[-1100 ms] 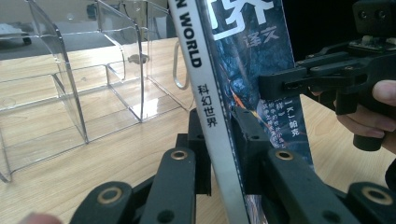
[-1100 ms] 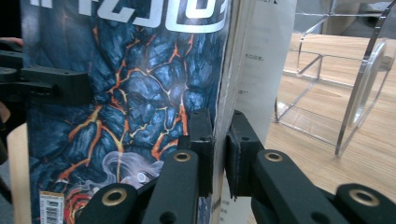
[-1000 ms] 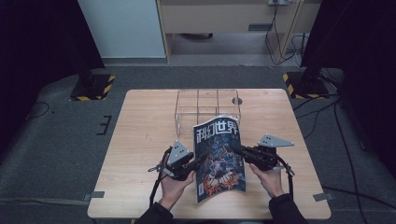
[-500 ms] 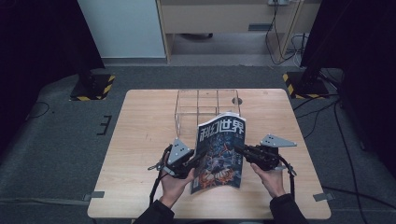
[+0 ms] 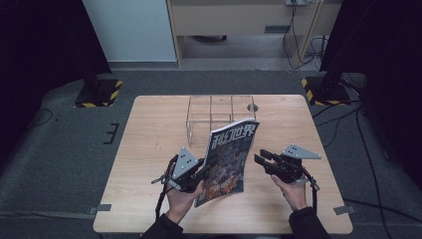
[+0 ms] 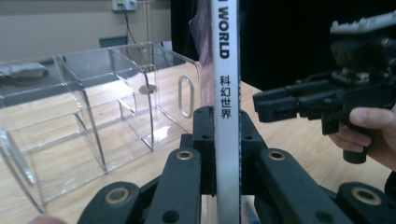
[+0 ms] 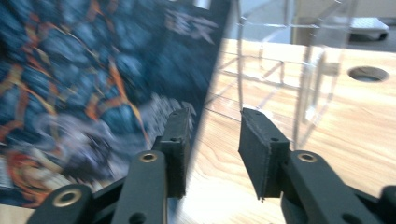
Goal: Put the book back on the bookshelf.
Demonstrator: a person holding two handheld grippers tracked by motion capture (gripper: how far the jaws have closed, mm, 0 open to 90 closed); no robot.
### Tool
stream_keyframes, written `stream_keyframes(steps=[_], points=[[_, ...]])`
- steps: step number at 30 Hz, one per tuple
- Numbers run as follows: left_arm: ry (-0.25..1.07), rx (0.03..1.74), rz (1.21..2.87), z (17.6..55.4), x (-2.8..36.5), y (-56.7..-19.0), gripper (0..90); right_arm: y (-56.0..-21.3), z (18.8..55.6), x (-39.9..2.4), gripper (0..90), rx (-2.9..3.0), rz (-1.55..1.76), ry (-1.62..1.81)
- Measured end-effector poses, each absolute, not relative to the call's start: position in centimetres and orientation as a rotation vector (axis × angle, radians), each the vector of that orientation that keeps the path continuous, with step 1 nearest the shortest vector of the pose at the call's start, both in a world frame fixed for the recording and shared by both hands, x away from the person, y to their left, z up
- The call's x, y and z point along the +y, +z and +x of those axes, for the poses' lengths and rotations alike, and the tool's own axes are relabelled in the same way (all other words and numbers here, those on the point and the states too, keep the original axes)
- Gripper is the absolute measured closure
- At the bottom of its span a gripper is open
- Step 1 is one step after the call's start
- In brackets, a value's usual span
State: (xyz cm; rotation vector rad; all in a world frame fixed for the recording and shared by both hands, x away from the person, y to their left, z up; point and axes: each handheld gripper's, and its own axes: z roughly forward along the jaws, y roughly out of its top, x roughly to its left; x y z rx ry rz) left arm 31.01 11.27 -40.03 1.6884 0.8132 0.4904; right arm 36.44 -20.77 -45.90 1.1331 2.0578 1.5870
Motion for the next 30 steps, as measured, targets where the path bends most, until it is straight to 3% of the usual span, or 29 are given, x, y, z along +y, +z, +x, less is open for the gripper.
stream_keyframes(steps=[10, 11, 15, 30], points=[[0.571, 0.861, 1.621, 30.8, 13.8, -38.6, 82.5, -47.7, 36.5, -22.3, 51.2, 2.048, 1.228, 1.458], [0.584, 0.872, 1.613, 30.8, 14.3, -38.5, 82.5, -48.0, 36.5, -22.5, 45.5, 2.039, 1.250, 1.424], [0.588, 0.904, 1.592, 31.0, 15.3, -38.4, 82.5, -48.6, 36.5, -23.0, 39.7, 2.032, 1.275, 1.327], [0.676, 0.984, 1.515, 31.1, 18.2, -37.1, 82.5, -51.0, 36.0, -24.5, 28.0, 2.079, 1.351, 1.129]])
